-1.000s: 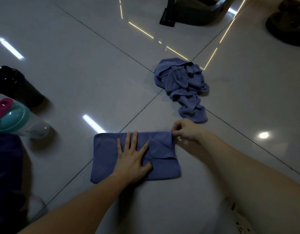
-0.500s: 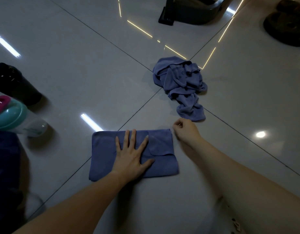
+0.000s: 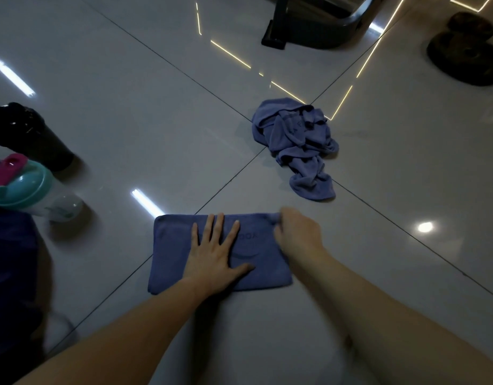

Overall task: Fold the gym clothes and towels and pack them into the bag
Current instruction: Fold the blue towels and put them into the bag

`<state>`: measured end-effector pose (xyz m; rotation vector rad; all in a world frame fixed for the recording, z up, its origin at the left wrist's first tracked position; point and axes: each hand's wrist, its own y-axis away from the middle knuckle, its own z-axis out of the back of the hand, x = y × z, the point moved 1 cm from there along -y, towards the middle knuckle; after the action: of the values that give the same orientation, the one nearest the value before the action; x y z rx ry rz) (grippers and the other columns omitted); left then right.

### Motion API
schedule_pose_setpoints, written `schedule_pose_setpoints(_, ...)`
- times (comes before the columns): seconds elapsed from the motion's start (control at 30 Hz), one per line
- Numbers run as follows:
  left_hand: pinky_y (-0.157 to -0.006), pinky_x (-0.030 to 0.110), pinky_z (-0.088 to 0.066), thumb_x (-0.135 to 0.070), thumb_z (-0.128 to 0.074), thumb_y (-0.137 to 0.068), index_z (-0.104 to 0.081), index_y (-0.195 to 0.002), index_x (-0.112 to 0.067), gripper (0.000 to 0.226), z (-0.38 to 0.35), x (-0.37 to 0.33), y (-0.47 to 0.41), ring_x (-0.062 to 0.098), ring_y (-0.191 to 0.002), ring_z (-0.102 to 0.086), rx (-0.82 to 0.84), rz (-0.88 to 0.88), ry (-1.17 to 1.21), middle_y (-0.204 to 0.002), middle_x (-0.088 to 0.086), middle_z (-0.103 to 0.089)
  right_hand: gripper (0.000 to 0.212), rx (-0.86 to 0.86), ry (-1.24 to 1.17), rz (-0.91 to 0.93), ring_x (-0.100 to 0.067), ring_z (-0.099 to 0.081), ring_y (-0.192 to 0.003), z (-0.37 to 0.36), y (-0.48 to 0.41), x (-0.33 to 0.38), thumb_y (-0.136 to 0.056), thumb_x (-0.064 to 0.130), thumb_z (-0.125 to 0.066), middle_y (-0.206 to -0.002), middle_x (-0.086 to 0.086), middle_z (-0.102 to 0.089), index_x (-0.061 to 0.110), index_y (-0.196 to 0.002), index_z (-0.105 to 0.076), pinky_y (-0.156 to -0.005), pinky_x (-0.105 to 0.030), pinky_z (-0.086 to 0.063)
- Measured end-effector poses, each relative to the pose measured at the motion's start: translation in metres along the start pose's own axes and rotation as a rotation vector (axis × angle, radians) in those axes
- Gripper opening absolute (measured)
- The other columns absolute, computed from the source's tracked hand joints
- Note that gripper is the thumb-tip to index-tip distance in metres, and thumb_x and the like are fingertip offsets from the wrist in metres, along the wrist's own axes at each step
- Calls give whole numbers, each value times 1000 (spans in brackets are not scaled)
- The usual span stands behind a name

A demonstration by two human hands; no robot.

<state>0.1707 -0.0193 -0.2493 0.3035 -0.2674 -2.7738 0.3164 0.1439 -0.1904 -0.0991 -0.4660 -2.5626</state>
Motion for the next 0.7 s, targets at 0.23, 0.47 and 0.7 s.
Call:
schedule_pose_setpoints(0.23, -123, 59, 3, -84, -15, -89, -3, -163, -30, 92, -5, 2, 3, 27, -156, 8, -83, 11, 24, -170, 11, 2, 18, -207, -63, 171, -36, -58, -101, -4, 5, -2, -98, 13, -49, -118, -12, -53, 9, -114, -56, -80, -43, -46)
schedule_pose_setpoints(0.47, -126, 51, -3, -66, -21, -99, -3, -163, -27, 76, -15, 50, 35, 29, -157, 0, -195, 204, 76, -169, 13, -2, 70, -19, 157, 468, -23, -15, -155, -78, 41, -5, -104, 52, -26, -168, -7, -12, 10, -160, -23, -123, -42, -13)
schedule_pose_setpoints(0.7, -127, 44, 1, -72, -15, -97, 2, -163, -18, 86, -11, 62, 48, 27, -156, 5, -178, 390, 146, -170, 11, 0, 85, -3, 182, 249, -23, -11, -155, -74, 28, -24, -99, 68, -8, -169, -7, -8, 10, -161, -14, -124, -44, -10)
